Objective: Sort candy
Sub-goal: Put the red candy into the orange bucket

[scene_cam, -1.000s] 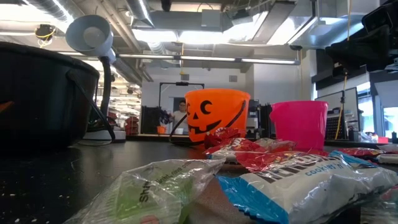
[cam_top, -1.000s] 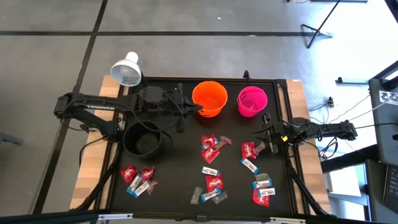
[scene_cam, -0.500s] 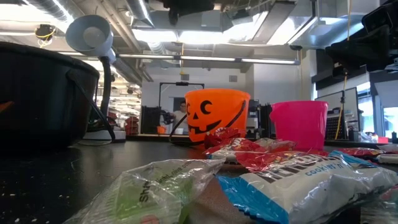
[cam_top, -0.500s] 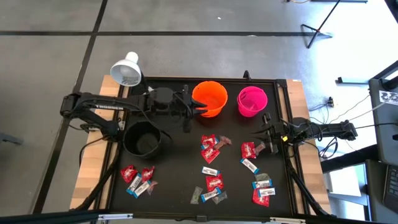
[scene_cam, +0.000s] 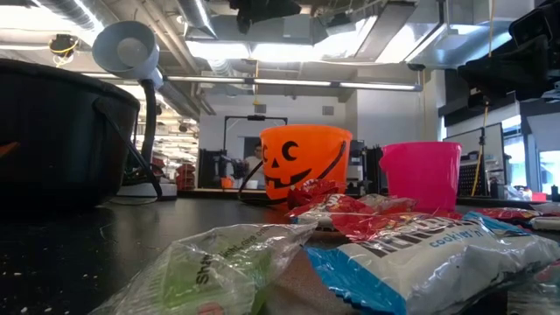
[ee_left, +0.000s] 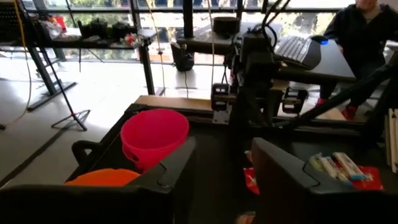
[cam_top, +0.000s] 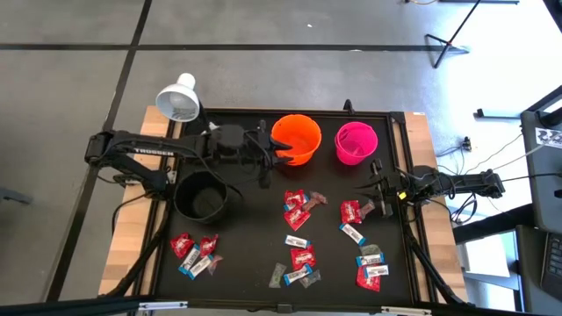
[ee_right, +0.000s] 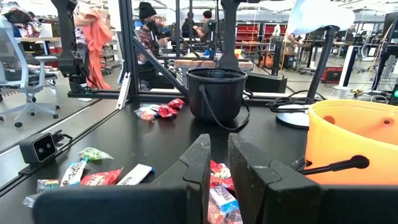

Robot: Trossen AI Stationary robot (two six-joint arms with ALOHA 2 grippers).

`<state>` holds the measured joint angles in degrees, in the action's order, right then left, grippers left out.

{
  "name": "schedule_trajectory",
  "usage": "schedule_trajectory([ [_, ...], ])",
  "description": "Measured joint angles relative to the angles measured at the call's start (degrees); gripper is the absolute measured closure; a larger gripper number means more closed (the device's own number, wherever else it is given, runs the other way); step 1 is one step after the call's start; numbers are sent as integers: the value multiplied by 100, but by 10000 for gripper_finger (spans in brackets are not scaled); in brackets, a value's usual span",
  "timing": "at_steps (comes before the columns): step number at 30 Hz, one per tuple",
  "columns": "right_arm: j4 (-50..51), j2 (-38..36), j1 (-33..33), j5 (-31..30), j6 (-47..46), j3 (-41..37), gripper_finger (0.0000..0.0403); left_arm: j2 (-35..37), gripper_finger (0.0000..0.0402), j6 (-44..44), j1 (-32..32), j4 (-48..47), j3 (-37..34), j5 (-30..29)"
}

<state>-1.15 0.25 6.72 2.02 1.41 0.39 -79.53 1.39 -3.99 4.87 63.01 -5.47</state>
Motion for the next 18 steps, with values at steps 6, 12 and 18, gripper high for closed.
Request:
schedule_trajectory([
  [6, 0, -2, 0, -2, 0, 1, 345, 4, 257, -74, 127, -987, 435, -370],
  [12, 0, -2, 2, -2, 0, 1, 345, 7, 257, -66, 313, -1167, 540, -465],
  [18, 0, -1, 1, -2, -1, 1, 345, 7, 257, -61, 480, -1222, 539, -755],
])
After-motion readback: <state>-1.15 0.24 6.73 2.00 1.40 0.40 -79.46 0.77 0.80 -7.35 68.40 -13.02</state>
